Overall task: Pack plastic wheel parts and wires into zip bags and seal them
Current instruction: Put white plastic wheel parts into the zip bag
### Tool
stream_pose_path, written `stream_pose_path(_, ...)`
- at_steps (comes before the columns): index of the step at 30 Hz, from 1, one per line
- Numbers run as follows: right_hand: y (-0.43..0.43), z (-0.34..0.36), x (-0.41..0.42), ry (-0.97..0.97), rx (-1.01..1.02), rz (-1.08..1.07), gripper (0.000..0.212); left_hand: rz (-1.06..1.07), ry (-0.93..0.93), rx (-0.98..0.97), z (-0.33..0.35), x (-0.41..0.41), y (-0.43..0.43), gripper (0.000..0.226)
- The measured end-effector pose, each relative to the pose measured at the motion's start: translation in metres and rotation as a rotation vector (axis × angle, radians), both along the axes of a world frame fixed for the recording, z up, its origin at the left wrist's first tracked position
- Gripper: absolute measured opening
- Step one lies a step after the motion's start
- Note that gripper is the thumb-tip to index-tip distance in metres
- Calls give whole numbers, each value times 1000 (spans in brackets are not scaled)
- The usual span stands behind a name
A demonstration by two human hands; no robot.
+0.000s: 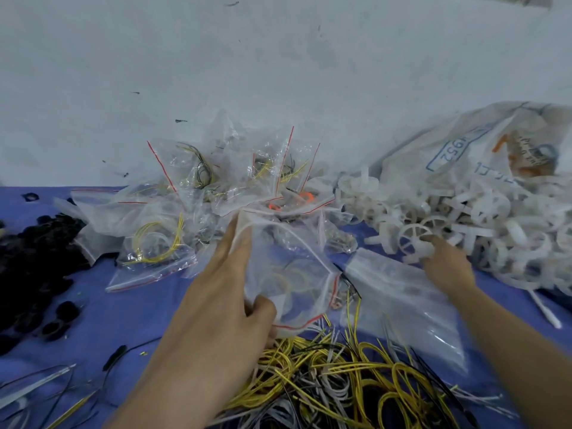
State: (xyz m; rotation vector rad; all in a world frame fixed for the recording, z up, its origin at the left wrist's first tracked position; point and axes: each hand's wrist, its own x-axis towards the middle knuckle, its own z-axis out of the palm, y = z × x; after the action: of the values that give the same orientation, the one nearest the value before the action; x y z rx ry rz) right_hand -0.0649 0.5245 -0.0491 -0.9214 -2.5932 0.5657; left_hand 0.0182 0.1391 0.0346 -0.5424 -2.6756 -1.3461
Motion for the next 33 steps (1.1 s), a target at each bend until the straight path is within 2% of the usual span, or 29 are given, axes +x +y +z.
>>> stream_pose_path(3,0,-6,-7,35,112,5,53,17,-70,85,2,-4,-2,74)
stream_pose_path(6,-5,-5,-6,151,79,-19,47,25,-77,175,1,-4,-4,70)
stream_pose_path(11,-53,38,17,540,-53,-50,31,3,-27,181,-2,-6,-2,68)
stream_pose_path(14,-103,83,45,810,-200,148,28,6,1,156,0,-2,0,69)
stream_pose_path(17,-157,126,88,1007,-494,551,24,-3,-21,160,6,3,2,71)
stream_pose_path(19,-184,140,112,963,-706,855,24,-4,-36,157,7,5,3,70)
stream_pose_path(21,-201,141,123,776,-681,1043,26,-28,-37,183,7,6,2,65)
stream_pose_path(23,-209,130,121,593,-431,1042,29,-45,-55,208,8,4,0,61)
stream_pose_path(25,-211,120,113,455,-86,928,28,-43,-89,231,10,3,-3,66)
stream_pose_path(27,-212,116,109,349,28,856,28,-65,-116,249,11,4,-2,71)
stream_pose_path(30,-210,114,110,278,-187,986,40,-100,-106,206,10,8,2,75)
stream_pose_path(32,-203,119,110,393,-386,1036,27,-82,-100,191,10,6,1,75)
stream_pose_path(33,-192,117,104,516,-460,978,17,-67,-99,198,10,4,0,74)
